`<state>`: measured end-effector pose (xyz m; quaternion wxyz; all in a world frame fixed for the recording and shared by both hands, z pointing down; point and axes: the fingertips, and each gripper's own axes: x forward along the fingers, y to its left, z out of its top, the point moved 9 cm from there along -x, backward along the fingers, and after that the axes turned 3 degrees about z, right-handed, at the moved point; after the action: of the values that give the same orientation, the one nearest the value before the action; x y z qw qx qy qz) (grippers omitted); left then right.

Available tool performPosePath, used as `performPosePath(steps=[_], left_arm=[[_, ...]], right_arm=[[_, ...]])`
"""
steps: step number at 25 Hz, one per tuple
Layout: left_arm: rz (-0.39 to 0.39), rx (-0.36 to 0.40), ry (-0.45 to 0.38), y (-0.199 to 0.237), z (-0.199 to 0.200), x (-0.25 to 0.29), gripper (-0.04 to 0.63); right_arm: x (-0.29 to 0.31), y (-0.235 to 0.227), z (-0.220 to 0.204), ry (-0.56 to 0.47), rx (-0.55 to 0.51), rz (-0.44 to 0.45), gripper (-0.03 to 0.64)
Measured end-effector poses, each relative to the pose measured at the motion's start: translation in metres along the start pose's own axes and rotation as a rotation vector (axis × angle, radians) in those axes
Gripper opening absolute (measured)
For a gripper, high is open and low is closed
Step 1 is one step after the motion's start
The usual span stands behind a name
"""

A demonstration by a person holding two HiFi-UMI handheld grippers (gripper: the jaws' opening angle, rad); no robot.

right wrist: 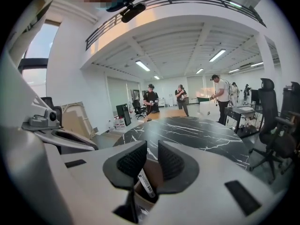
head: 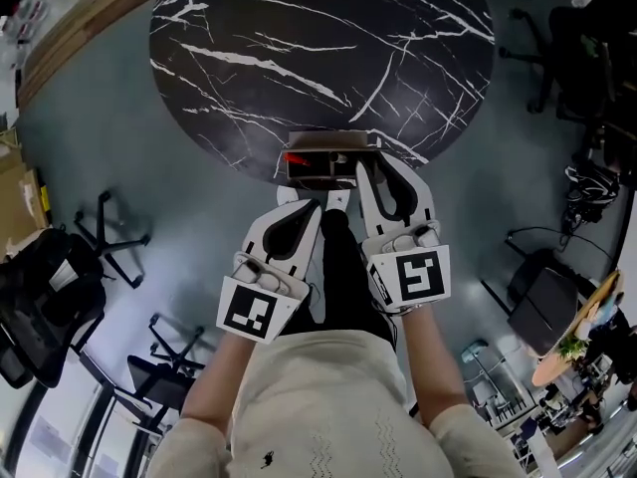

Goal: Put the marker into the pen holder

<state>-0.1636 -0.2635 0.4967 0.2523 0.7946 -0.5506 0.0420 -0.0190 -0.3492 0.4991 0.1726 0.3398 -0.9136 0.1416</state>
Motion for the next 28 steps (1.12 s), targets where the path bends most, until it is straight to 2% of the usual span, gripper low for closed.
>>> performPosePath(steps=[7, 10, 16, 24, 28], left_arm=[[-0.024, 0.046, -0.046, -0.011, 0.024, -0.005, 0.008], [-0.036, 0.074, -0.084, -0.017, 0.04, -0.005, 0.008], [-0.038, 0.112, -0.147, -0.031, 0.068, -0.014, 0.008], [-0.038, 0.173, -0.233, -0.05, 0.107, -0.039, 0.008], [-0.045, 0.191, -0.265, -0.06, 0.121, -0.054, 0.008]], right_arm=[[-0.02, 0.009, 0.022, -0.04, 0.043, 0.014, 0.072], [-0.034, 0.013, 0.031, -0.057, 0.036, -0.006, 0.019], [-0.069, 0.022, 0.053, -0.085, 0.028, -0.009, 0.017], [-0.119, 0.039, 0.084, -0.103, -0.036, 0.01, 0.017], [-0.138, 0.048, 0.097, -0.138, -0.03, 0.002, 0.017]])
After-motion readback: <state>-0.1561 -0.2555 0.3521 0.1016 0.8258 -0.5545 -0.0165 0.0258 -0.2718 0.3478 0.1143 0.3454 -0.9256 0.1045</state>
